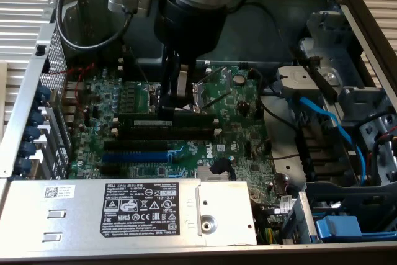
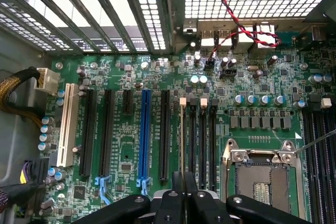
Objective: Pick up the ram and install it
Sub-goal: 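Insert the ram into the slot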
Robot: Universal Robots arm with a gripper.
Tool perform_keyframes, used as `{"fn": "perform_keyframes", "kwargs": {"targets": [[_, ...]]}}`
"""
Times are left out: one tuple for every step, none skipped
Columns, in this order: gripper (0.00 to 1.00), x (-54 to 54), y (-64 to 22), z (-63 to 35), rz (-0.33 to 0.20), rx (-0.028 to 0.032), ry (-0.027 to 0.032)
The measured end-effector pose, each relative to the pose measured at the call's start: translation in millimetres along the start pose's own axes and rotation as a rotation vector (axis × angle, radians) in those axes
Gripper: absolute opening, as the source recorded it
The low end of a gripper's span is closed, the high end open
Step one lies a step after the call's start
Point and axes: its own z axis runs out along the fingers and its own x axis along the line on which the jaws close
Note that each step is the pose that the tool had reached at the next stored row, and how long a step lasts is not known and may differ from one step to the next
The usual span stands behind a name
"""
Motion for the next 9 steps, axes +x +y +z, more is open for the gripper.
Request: {"fn": "perform_keyframes", "kwargs": {"targets": [[0.12,0.0,0.0,0.0,0.000,0.0010,0.0004],[0.12,0.0,0.0,0.0,0.000,0.0031,0.0010],[0.12,-0.1,0.0,0.1,0.001,0.0073,0.0013],[0.12,-0.1,0.1,0.1,0.001,0.0125,0.0016],[0.12,-0.1,0.4,0.1,0.002,0.0184,0.0016],[0.12,-0.1,0.9,0.3,0.002,0.0208,0.0014],[0.12,-0.1,1.4,0.4,0.002,0.0210,0.0014],[0.12,-0.1,1.9,0.4,0.002,0.0211,0.0014],[0.12,-0.1,2.3,0.5,0.003,0.0210,0.0015]]}}
